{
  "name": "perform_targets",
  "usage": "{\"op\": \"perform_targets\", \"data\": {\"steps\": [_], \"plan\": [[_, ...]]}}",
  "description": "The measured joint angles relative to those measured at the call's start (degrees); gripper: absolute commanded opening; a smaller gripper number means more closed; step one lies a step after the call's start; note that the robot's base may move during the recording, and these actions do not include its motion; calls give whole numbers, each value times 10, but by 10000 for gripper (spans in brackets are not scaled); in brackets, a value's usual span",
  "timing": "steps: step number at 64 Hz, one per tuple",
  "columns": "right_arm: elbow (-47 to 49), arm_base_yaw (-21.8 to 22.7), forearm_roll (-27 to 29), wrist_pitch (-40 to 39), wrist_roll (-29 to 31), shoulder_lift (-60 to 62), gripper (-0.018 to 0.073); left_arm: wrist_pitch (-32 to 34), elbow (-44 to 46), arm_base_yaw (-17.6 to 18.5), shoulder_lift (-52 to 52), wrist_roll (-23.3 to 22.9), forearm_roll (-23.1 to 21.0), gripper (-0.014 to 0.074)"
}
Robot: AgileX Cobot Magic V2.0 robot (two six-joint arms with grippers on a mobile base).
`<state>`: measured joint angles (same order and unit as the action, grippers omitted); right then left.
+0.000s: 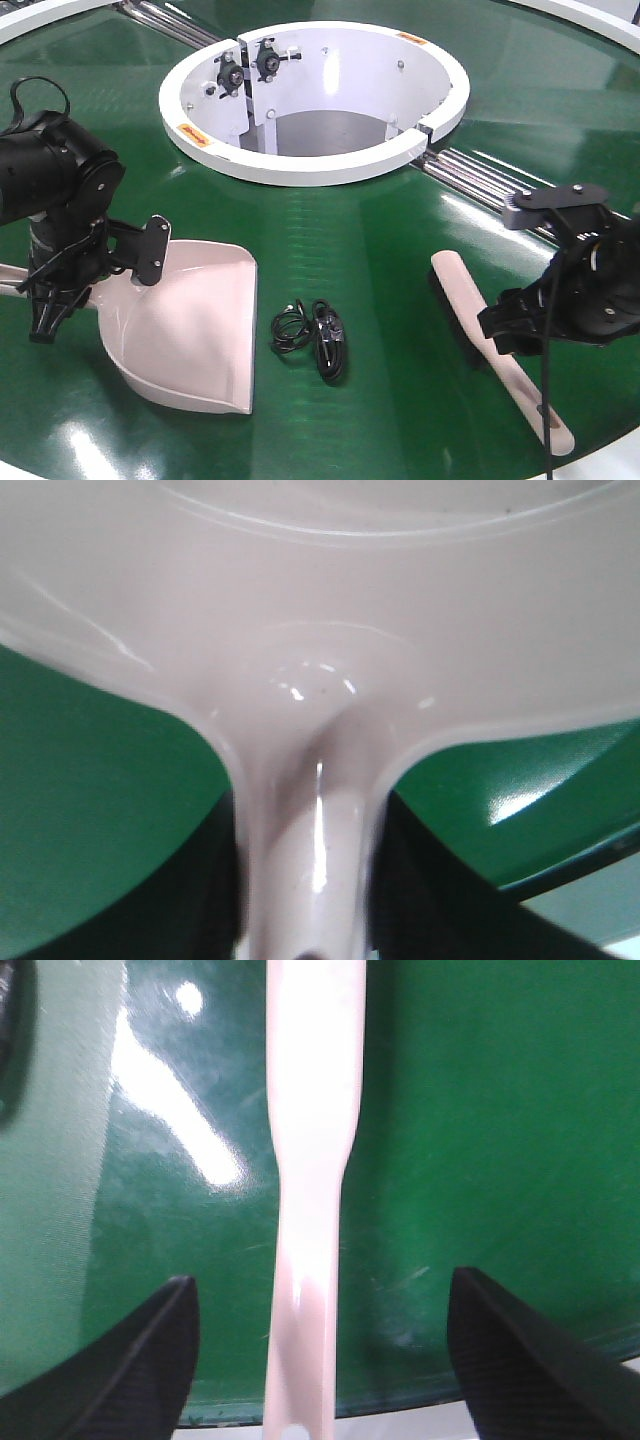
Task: Clean and inspect green conveyor with broom and dustpan
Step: 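Lower the right gripper onto the cream brush handle and grasp it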
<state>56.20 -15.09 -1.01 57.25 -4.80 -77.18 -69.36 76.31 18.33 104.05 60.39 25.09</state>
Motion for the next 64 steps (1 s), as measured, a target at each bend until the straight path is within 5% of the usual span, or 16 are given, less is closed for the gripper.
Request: {"op": "perform_targets", "data": {"steps": [64], "plan": [[40,0,17,8,18,-206,508,0,0,0,0,0,0,-6]]}}
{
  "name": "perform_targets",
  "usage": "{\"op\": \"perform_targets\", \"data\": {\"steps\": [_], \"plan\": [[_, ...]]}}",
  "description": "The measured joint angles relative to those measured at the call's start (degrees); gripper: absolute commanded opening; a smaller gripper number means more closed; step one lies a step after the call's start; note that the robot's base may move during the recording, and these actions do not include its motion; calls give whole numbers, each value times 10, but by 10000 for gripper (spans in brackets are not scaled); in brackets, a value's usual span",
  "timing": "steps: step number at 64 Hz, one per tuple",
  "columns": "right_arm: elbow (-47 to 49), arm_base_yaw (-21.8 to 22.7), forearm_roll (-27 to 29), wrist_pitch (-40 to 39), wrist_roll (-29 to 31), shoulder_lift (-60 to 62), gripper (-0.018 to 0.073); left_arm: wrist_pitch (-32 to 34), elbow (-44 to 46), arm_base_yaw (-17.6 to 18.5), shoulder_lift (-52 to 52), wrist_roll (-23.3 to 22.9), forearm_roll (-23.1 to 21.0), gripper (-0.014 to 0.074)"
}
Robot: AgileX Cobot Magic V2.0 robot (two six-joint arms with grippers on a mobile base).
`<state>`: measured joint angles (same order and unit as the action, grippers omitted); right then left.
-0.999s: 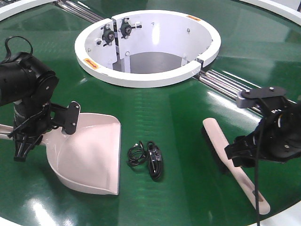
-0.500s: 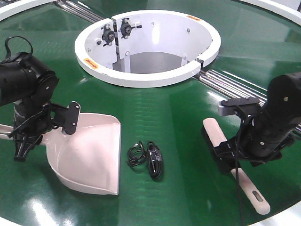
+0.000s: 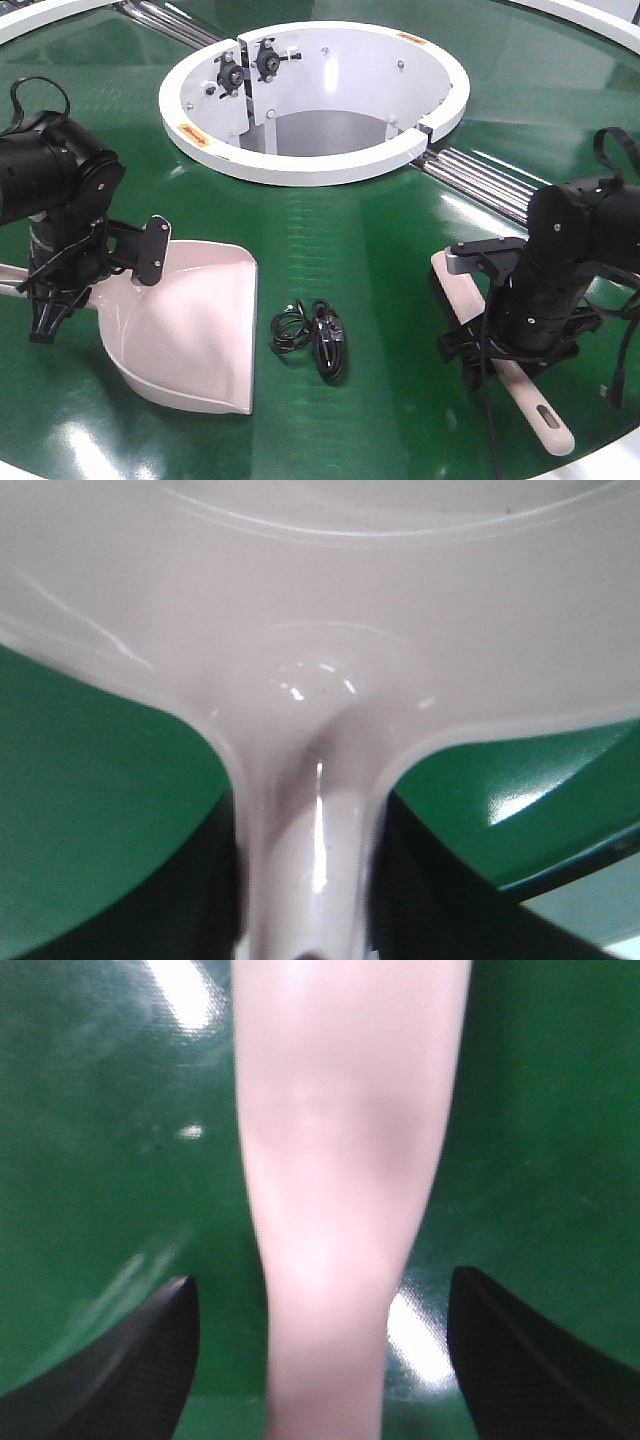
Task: Clean and inspect green conveyor with broom and dustpan
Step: 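Lower the right gripper onto the cream brush handle and grasp it, then sweep the black cable into the dustpan with the right-held brush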
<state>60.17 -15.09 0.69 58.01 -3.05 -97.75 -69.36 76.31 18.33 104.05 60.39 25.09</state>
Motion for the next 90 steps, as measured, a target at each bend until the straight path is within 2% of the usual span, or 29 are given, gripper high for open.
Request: {"op": "perform_targets", "data": {"steps": [8,15,21,36,38,50,66,75,90], "plan": [[0,0,0,-1,0,-15,496,0,0,0,0,0,0,-6],[0,0,0,-1,0,-25,441,0,0,0,0,0,0,-6],[0,0,0,-6,0,-27,341,0,0,0,0,0,0,-6],[2,0,0,-9,-1,-27,6,0,0,0,0,0,-1,-6],[2,-2,0,-10,0,-26,-15,0,0,0,0,0,-1,-6],[7,-33,-2,-8,-12,-4,-8,0,0,0,0,1,-1,-6],[49,-102,7,15,-86,-7,-5,0,0,0,0,1,-1,-6],[75,-119,13,38,-117,-35,-5,0,0,0,0,1,-1,-6],[124,-149,33,86,-135,-81,-5,0,0,0,0,1,-1,-6]]}}
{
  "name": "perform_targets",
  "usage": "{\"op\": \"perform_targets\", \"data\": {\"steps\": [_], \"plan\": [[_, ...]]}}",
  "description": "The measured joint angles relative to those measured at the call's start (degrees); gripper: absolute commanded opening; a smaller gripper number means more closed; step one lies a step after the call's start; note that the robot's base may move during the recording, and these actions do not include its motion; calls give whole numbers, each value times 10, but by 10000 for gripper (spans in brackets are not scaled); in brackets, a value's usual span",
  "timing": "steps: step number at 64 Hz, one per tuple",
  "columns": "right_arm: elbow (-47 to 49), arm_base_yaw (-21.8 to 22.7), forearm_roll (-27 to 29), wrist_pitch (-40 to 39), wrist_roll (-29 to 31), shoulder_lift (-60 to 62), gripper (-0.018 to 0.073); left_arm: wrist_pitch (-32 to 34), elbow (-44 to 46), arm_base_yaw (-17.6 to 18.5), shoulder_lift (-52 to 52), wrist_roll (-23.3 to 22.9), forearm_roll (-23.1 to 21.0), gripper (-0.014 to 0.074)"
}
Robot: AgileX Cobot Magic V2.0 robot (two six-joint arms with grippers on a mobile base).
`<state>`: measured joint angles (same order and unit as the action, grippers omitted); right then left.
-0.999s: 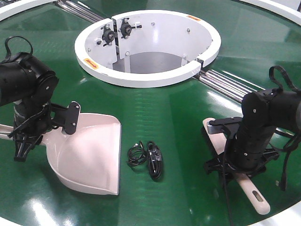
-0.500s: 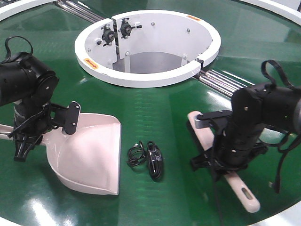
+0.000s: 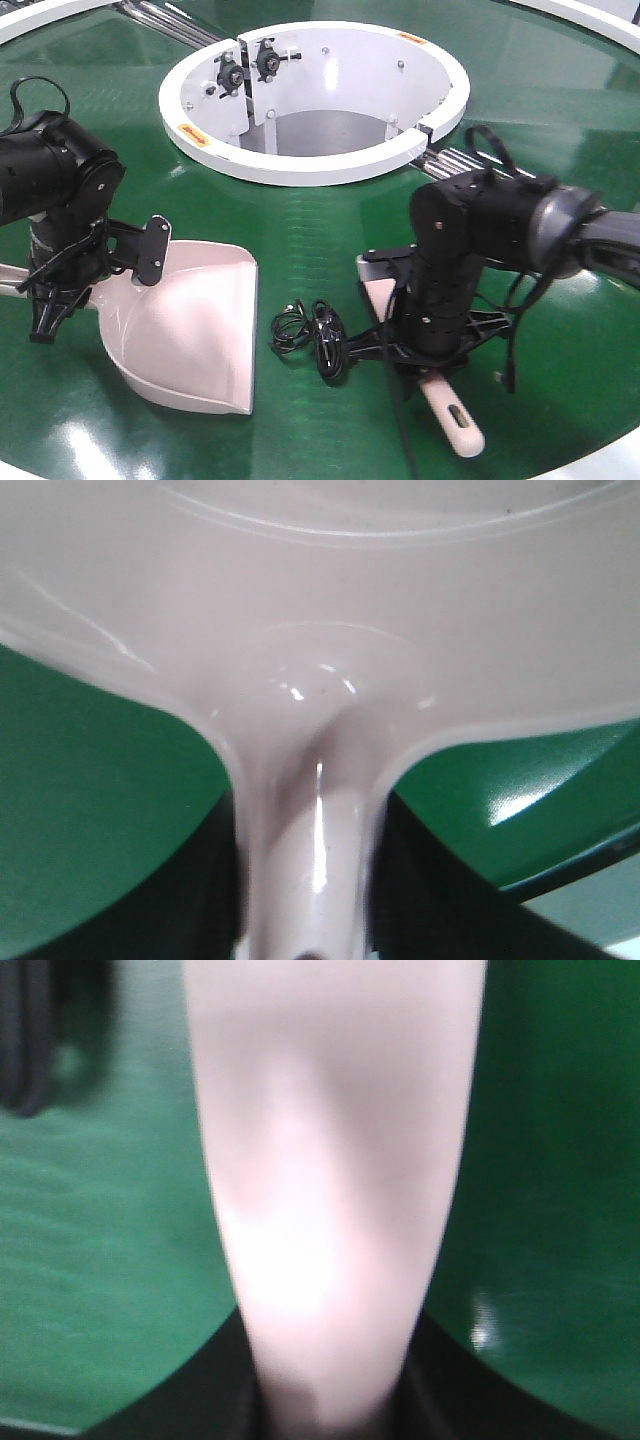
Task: Clean and inspect green conveyor with broom and dustpan
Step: 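Sweep the black cable into the dustpan with the right-held brush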
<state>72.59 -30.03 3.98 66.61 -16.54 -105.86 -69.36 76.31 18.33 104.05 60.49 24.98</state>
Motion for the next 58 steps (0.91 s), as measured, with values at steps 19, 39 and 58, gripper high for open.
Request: {"op": "perform_targets", "data": {"steps": [19,39,58], "plan": [[80,-46,15,28,-20,-60,-5,0,0,0,0,0,0,-6],[215,-113,59,35,-26,-150,-5,0,0,0,0,1,1,-6],[361,-162,121,43,-5,-216,-5,-4,0,0,0,4,9,-6]]}}
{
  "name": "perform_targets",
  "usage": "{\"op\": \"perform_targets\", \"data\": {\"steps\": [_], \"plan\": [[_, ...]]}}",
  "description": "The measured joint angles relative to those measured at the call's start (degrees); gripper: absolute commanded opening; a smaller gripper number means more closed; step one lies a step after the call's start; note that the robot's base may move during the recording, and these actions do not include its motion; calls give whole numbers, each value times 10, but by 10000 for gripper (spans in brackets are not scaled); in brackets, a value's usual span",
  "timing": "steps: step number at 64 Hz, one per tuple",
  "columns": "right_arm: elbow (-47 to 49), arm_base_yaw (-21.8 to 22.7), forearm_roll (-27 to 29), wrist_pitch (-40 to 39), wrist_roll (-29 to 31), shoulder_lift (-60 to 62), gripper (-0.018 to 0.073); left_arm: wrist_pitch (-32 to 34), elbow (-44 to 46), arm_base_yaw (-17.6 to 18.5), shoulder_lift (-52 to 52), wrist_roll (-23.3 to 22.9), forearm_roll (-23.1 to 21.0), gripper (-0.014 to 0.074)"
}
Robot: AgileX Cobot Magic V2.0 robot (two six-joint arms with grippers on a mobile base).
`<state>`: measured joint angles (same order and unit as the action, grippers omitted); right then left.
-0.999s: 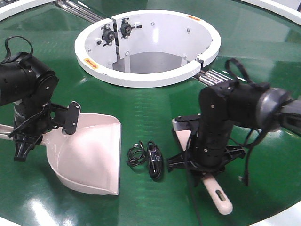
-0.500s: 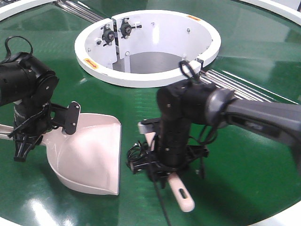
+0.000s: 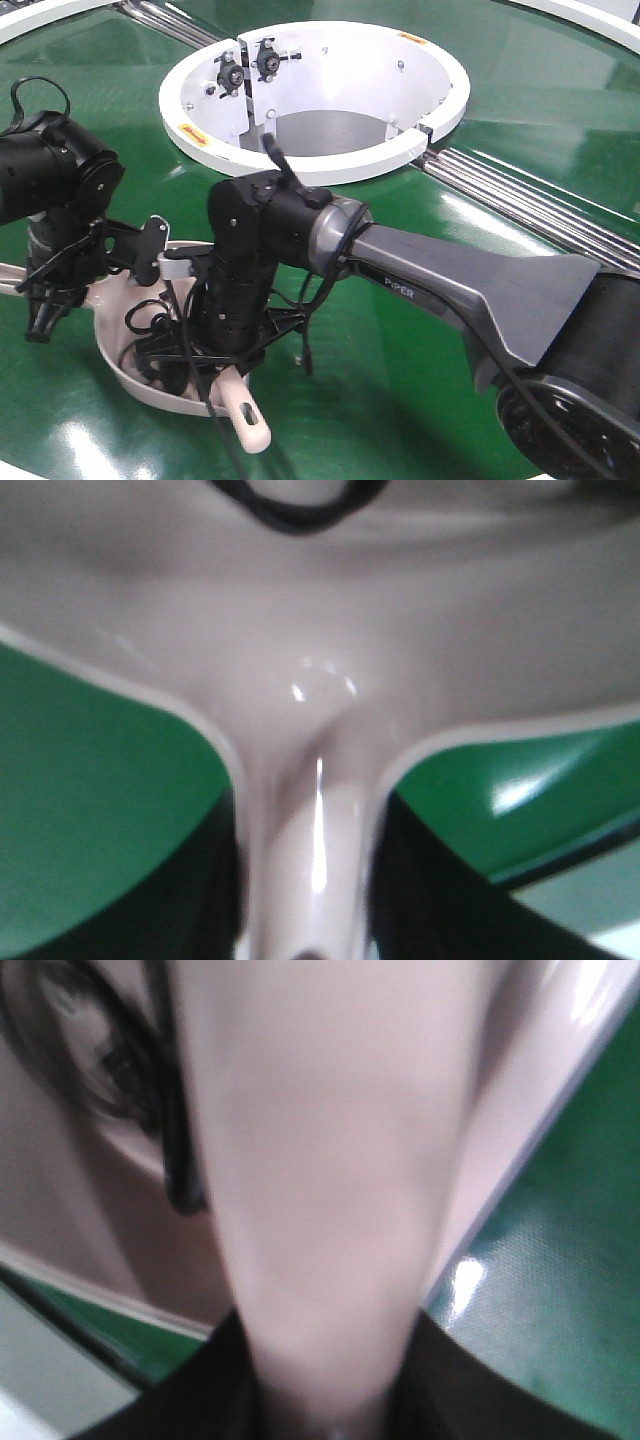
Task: Clean and inspect green conveyor with broom and dustpan
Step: 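Sweep the black cable into the dustpan with the right-held brush, then carry the brush back to its spot and lower it onto the belt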
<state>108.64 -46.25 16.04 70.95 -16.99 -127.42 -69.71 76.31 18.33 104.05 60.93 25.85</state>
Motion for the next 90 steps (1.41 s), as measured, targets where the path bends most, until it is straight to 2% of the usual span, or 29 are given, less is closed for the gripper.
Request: {"op": "perform_targets", "data": {"steps": [24,35,58,74,90], "plan": [[24,12,-32,0,8,9,-4,-3,0,0,0,1,-2,-6],[-32,38,-53,-4,25,47,-1,-3,0,0,0,1,-3,-6],[-239,179,-154,-4,52,208,-1,-3,0,0,0,1,-3,-6],[-363,281,-157,-28,98,300,-1,-3,0,0,0,1,-3,-6],[-459,342,-160,-68,131,327,-1,-3,0,0,0,1,-3,-6]]}}
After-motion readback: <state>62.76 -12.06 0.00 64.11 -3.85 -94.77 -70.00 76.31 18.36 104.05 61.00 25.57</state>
